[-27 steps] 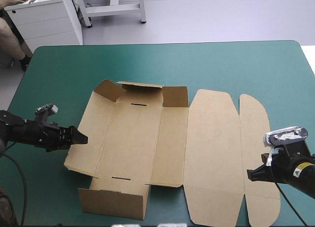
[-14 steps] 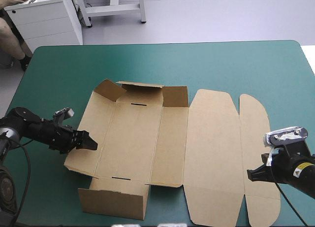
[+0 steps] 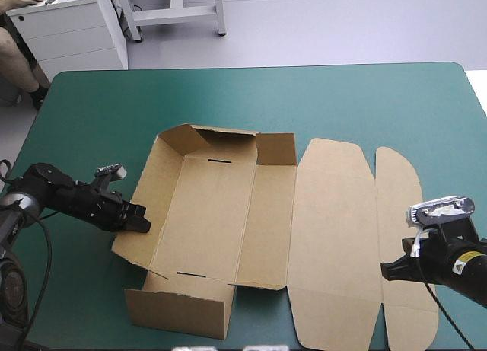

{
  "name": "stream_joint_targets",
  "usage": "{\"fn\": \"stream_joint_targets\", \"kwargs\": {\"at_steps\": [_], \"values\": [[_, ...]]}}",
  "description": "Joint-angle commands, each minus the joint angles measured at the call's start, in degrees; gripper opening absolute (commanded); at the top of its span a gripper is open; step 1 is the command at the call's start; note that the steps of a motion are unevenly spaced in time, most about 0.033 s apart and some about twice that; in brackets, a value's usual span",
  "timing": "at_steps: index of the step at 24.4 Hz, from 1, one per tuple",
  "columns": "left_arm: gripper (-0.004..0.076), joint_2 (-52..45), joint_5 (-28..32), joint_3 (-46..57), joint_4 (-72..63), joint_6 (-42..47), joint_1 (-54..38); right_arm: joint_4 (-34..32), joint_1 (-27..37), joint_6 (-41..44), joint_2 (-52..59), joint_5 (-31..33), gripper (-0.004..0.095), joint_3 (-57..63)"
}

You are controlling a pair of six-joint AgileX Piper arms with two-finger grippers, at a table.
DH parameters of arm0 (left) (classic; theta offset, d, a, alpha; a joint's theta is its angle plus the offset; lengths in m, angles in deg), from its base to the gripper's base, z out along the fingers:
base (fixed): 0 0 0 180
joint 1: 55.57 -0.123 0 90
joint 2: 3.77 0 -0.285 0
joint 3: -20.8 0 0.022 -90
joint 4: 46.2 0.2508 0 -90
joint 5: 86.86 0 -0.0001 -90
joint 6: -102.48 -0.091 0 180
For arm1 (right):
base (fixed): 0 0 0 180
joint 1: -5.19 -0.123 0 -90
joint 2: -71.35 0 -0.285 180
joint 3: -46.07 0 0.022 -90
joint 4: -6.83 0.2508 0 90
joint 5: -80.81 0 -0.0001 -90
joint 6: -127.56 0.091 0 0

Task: Fold the box

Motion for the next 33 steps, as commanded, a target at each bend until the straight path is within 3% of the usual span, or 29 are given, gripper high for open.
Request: {"fn": "stream_joint_targets", "kwargs": {"at_steps": [1,13,16,23,27,31,33], "values": [[-0.0008,-1.8,-1.6,-5.3,-1.2,1.7,2.3,0.3,0.3,-1.7,0.0,-3.8,-0.002,-1.4],[-0.0008,-1.8,-4.7,-35.3,23.9,12.6,17.3,-1.9,0.3,-1.5,0.0,-8.2,-0.002,-1.8],[-0.0008,-1.8,-1.0,-40.9,31.2,12.7,24.0,-2.0,0.3,-1.5,0.0,-8.1,-0.002,-4.0],[-0.0008,-1.8,5.7,-41.6,45.5,7.8,38.0,-3.8,0.3,0.1,0.1,-3.2,-0.002,-10.0],[-0.0008,-1.8,13.3,-41.6,54.7,7.8,46.9,-5.0,0.3,1.7,0.5,-2.0,-0.002,-10.7],[-0.0008,-1.8,20.7,-41.6,57.3,5.9,50.6,-4.8,0.3,2.5,0.7,-1.1,-0.002,-10.7],[-0.0008,-1.8,20.8,-41.6,57.2,2.6,52.2,-4.8,0.3,2.7,1.0,-1.1,-0.002,-10.7]]}}
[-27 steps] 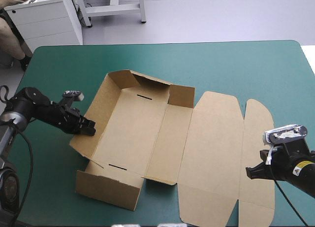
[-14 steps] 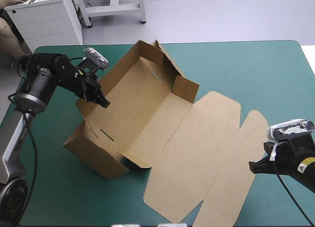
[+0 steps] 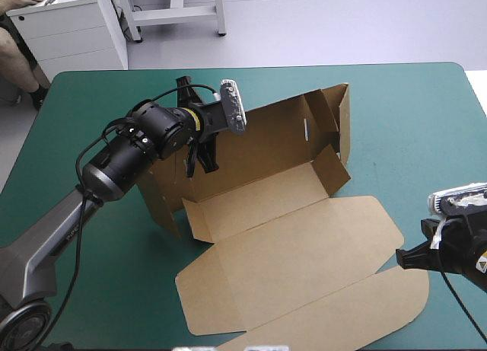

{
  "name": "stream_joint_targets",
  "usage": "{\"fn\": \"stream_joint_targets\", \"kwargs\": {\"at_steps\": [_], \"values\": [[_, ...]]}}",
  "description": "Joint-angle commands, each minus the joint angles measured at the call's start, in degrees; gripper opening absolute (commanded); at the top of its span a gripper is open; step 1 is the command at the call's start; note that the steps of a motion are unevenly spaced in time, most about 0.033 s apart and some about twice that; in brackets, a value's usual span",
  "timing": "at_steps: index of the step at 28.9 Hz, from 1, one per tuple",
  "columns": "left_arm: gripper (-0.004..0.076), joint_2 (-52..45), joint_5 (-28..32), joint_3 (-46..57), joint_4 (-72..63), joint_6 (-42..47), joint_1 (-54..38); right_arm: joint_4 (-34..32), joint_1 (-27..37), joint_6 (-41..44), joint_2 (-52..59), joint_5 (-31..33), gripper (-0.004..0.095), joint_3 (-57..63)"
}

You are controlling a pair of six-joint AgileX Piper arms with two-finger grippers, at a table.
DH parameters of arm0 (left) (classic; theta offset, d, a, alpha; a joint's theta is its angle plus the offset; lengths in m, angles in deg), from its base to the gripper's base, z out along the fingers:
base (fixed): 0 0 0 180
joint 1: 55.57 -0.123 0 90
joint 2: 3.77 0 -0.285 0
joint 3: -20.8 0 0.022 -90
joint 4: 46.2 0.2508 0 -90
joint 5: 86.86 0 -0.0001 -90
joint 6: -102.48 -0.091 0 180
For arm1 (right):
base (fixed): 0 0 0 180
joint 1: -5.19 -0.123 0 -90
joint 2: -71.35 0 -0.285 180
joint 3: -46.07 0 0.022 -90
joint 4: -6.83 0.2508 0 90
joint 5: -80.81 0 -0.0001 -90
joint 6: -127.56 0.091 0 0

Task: Fold the box

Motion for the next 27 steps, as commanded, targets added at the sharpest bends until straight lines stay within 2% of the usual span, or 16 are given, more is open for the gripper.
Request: {"fn": "stream_joint_targets", "kwargs": {"at_steps": [1,8,17,20,25,27], "values": [[-0.0008,-2.5,4.3,-2.1,1.4,-3.8,2.2,-0.5,0.3,0.2,0.4,-2.9,-0.002,-1.9],[-0.0008,-2.5,5.0,-2.0,1.6,-6.4,4.3,-0.2,0.3,0.5,0.4,-1.7,-0.002,-1.9],[-0.0008,-3.7,10.5,-0.1,4.7,-5.7,6.4,-0.2,0.3,1.4,0.4,-1.5,-0.002,-1.9],[-0.0008,-6.2,15.1,5.9,12.1,-4.3,8.6,-0.2,0.3,2.0,0.4,-1.5,-0.002,-1.9],[-0.0008,-11.0,25.5,16.8,19.7,4.0,9.8,-0.2,0.3,2.1,0.4,-1.5,-0.002,-1.9],[-0.0008,-12.2,27.8,19.9,22.7,6.4,9.8,-0.2,0.3,2.1,0.4,-1.6,-0.002,-1.9]]}}
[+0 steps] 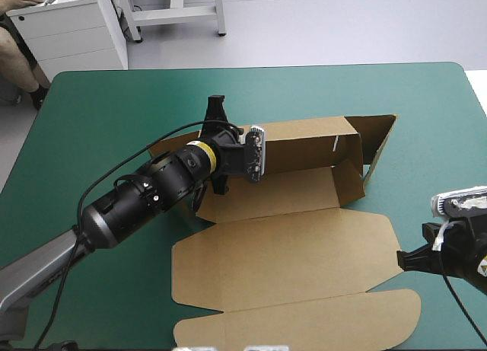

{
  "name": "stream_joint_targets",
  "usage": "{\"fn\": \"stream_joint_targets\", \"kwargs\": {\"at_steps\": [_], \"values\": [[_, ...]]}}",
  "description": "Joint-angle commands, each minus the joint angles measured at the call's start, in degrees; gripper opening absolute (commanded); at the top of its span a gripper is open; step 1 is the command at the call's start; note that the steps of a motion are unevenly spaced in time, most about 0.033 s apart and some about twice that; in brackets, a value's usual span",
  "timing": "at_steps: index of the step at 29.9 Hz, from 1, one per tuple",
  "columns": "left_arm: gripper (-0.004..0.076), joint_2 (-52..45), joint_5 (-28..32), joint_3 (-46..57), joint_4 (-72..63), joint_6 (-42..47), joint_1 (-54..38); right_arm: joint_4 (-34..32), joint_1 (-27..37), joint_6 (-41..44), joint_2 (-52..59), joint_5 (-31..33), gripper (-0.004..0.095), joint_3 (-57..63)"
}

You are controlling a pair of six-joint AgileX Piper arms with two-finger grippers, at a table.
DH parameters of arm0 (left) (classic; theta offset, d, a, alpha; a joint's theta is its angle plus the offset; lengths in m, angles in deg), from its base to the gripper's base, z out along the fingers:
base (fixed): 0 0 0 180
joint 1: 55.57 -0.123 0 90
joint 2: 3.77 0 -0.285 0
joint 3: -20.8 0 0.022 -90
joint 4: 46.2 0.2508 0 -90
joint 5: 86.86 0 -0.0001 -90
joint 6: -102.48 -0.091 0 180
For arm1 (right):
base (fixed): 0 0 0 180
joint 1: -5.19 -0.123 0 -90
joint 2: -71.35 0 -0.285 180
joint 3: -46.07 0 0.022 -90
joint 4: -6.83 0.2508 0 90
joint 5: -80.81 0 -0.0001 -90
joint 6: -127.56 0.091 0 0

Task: Fold the box

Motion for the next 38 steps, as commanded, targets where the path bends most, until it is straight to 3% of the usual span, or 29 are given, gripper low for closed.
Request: {"fn": "stream_joint_targets", "kwargs": {"at_steps": [1,6,13,18,24,34,38], "values": [[-0.0008,-4.5,7.8,3.7,8.0,4.9,0.4,-0.3,0.3,0.2,-0.1,-3.2,-0.002,-1.8],[-0.0008,-5.1,9.3,10.3,20.4,14.1,0.4,-0.1,0.3,0.7,-0.1,-3.2,-0.002,-1.8],[-0.0008,-5.1,16.1,16.2,36.1,28.6,0.4,-0.1,0.3,1.0,-0.1,-3.2,-0.002,-1.8],[-0.0008,-5.5,17.3,17.1,37.8,28.9,0.4,-0.1,0.3,1.0,-0.1,-3.2,-0.002,-1.8],[-0.0008,-6.8,24.7,17.1,38.4,29.9,0.4,-0.1,0.3,1.0,-0.1,-3.4,-0.002,-1.8],[-0.0008,-5.2,12.5,17.1,38.2,33.8,0.4,-0.1,0.3,2.1,-0.3,-8.1,-0.0018,-1.8],[-0.0008,-5.1,12.5,17.1,38.4,35.0,0.4,-0.1,0.3,1.9,-0.4,-10.1,-0.0015,-1.8]]}}
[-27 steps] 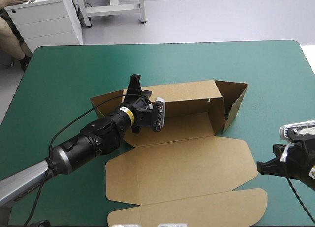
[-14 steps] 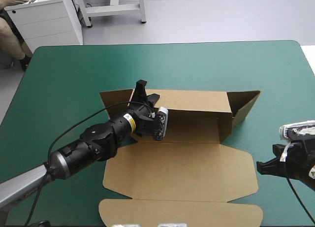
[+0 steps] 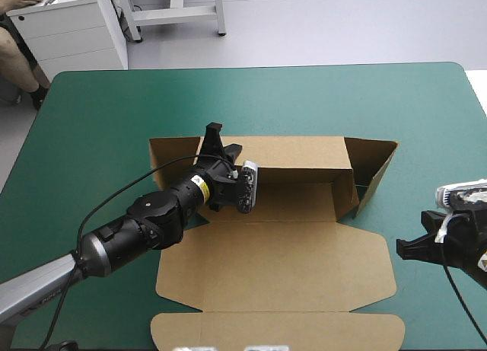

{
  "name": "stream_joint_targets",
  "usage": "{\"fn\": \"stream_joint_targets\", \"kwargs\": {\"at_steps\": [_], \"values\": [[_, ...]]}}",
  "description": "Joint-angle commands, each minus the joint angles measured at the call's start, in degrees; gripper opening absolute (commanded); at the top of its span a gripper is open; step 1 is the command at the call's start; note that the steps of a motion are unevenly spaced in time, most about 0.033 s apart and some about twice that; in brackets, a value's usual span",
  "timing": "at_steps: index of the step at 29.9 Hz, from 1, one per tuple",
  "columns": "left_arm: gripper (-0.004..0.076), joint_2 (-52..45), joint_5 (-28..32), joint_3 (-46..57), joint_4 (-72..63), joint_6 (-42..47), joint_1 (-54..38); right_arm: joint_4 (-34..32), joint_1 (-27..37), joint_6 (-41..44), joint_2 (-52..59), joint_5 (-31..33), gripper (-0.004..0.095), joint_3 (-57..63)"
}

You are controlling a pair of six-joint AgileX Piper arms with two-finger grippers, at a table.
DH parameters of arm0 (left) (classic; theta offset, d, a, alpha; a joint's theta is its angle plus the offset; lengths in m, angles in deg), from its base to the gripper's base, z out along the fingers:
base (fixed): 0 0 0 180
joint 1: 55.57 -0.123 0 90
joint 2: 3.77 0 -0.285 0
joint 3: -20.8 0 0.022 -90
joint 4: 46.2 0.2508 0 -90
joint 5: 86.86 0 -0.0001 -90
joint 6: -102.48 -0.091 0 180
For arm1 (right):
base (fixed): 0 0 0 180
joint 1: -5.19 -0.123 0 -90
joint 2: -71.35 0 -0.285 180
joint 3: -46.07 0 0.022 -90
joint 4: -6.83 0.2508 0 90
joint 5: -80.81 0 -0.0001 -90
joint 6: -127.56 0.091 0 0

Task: Fold the box

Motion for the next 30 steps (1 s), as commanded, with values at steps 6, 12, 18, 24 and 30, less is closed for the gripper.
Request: {"fn": "stream_joint_targets", "kwargs": {"at_steps": [6,12,18,24,30], "values": [[-0.0008,-1.2,1.6,-1.3,0.3,1.5,0.0,-0.3,0.3,-0.8,-3.0,-4.4,0.0139,-4.1],[-0.0008,-0.6,-1.0,-1.3,0.0,3.0,0.0,-5.1,0.3,-0.3,-8.5,-4.0,0.0627,-13.4],[-0.0008,-0.6,-1.6,-1.3,0.0,5.4,0.0,-8.3,0.3,0.9,-17.7,-3.9,0.0764,-25.0],[-0.0008,-0.6,-1.8,-1.3,0.0,7.0,0.0,-7.8,0.3,1.5,-28.2,-3.6,0.0764,-35.5],[-0.0008,-0.6,-2.2,-1.3,0.0,7.1,0.0,-7.9,0.3,1.6,-40.9,0.8,0.0764,-45.8]]}}
